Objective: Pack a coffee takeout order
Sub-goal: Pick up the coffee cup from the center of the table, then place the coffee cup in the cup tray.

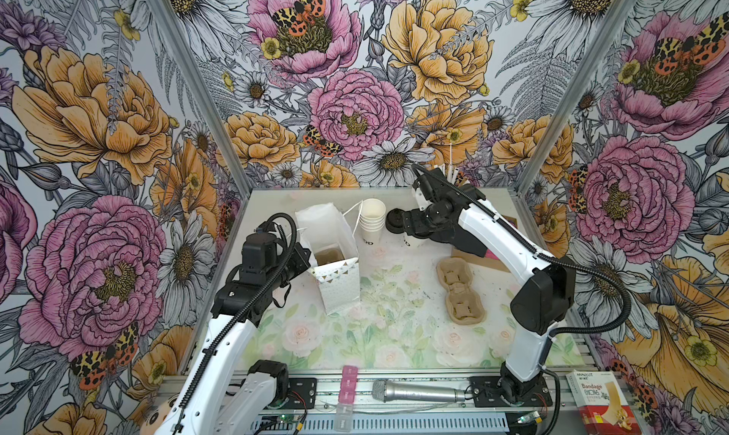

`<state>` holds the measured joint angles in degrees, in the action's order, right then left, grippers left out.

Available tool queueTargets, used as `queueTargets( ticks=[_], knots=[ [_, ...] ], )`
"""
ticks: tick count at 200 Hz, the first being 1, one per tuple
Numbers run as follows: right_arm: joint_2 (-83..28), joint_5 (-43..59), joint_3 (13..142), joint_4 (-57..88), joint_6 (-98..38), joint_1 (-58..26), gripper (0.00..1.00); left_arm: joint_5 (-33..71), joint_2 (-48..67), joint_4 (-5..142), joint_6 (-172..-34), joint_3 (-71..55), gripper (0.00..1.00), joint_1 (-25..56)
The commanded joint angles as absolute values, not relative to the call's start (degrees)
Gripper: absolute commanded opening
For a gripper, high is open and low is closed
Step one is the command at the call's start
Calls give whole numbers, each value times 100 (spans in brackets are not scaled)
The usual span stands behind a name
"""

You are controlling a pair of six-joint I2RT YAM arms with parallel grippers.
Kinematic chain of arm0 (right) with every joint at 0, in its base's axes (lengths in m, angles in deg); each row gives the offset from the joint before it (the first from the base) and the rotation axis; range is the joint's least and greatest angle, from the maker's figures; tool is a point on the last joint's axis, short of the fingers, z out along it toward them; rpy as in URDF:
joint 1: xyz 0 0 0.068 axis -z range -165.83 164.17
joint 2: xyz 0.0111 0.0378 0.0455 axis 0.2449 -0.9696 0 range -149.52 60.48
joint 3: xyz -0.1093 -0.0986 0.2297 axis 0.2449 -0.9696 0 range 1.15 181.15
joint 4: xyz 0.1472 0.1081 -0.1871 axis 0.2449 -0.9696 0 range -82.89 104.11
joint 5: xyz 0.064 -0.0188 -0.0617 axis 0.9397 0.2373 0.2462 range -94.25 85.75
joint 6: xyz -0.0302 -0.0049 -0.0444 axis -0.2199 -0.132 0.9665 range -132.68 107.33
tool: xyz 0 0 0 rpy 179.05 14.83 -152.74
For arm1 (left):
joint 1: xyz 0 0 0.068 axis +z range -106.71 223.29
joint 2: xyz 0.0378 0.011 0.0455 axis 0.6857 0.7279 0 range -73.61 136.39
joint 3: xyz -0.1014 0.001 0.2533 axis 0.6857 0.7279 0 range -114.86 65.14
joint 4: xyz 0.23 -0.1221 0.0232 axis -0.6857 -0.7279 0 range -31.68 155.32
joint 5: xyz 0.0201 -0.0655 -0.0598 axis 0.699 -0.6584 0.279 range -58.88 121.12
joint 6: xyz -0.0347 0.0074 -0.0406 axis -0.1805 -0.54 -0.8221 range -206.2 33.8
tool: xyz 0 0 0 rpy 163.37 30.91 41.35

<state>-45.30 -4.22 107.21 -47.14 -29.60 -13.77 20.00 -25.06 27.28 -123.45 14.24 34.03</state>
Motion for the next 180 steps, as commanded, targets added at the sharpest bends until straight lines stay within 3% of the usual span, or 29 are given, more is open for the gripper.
queueTargets(
  ticks=[1,180],
  knots=[
    [-4173,-281,11023,-4854,-3041,-1445,90,2098,-2497,2753,-12226,1541,0,3346],
    [-3447,129,12698,-5427,-3267,-2444,87,2194,-2430,2859,-12231,1530,0,3243]
  ],
)
